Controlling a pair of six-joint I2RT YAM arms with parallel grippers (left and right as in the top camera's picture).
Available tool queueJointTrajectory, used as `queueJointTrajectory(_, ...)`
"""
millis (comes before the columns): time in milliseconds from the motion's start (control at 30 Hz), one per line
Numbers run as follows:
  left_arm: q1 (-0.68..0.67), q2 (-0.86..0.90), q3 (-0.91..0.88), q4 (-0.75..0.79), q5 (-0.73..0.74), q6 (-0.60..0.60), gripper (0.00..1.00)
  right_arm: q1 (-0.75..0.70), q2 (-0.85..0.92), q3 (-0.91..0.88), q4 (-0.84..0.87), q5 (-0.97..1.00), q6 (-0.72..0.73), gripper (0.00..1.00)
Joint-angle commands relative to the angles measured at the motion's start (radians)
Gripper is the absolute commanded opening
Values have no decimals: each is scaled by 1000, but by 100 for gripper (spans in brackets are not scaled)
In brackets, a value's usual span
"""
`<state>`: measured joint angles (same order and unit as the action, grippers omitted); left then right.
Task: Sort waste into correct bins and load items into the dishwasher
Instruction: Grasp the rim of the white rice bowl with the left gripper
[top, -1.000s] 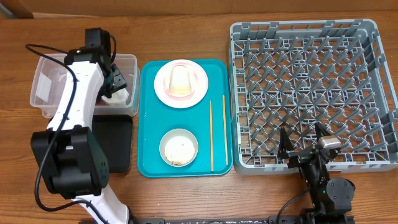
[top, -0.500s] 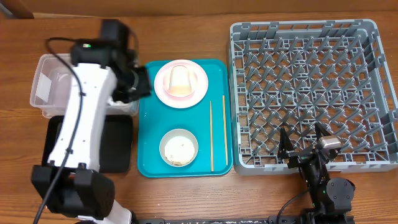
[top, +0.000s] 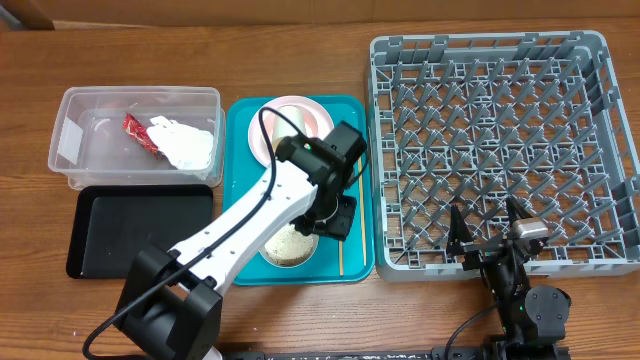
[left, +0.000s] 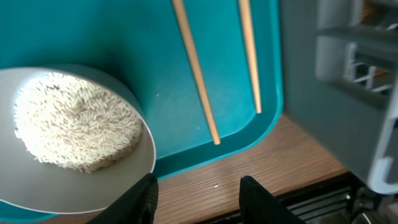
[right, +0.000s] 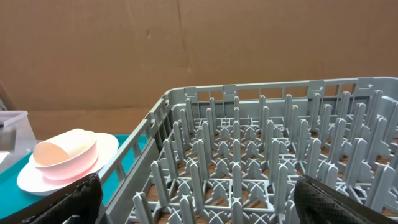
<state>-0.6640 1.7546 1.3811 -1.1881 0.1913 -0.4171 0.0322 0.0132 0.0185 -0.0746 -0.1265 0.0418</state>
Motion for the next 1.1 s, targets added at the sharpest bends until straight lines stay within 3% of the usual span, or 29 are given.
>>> queueJointTrajectory(0, -5, -9, -53, 27, -46, -37, 45, -6, -5, -11, 4, -3, 3, 100)
queueJointTrajectory(267, -4, -9, -177, 151, -50, -63, 38, -6, -5, -11, 4, -3, 3, 100)
queueJointTrajectory(967, -9, -9, -273, 259, -90, -103, 22, -6, -5, -11, 4, -3, 3, 100)
queueJointTrajectory(1067, -9, -9, -273, 263, -97, -103, 16, -6, -5, -11, 4, -3, 3, 100)
